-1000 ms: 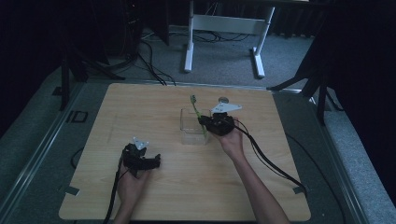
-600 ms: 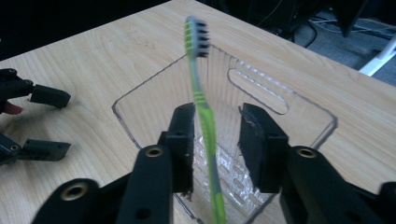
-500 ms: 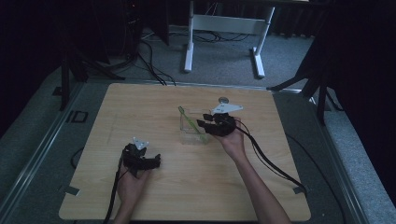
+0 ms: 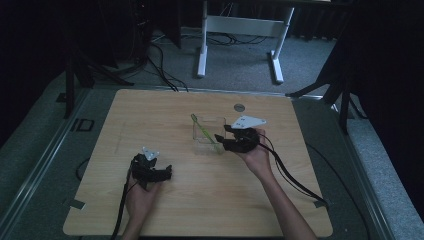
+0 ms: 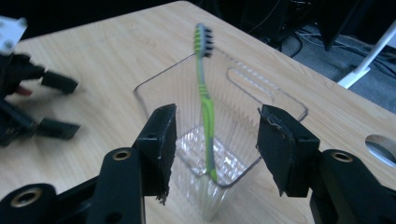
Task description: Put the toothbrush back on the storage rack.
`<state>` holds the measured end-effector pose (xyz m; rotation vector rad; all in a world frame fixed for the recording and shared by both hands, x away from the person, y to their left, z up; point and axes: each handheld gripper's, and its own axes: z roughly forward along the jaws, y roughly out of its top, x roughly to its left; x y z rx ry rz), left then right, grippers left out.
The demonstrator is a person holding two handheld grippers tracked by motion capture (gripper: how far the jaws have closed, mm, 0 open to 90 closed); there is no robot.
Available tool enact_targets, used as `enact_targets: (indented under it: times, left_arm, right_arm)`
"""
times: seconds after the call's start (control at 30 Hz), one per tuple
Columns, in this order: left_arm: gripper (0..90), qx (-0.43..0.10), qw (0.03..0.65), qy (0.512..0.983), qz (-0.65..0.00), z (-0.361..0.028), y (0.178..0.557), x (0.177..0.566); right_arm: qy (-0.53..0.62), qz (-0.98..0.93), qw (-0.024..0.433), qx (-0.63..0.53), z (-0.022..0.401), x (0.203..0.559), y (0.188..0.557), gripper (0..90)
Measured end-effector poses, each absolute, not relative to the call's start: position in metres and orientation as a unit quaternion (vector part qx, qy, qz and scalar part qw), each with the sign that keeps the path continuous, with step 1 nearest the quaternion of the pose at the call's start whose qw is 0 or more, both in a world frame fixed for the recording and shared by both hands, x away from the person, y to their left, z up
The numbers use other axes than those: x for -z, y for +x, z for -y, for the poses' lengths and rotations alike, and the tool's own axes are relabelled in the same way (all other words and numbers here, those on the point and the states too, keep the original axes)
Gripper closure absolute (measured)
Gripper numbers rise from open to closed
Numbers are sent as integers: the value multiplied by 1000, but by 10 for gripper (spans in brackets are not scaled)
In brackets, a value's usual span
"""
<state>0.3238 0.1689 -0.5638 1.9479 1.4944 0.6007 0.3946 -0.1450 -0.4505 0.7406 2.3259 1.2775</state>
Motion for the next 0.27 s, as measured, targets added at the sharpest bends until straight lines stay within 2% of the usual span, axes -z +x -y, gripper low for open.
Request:
enact_targets:
  times: [0.27]
  left_arm:
    - [82, -226, 302, 735, -563, -169, 324, 564]
  right_arm:
    - [228, -858, 221, -404, 140, 451, 370, 418]
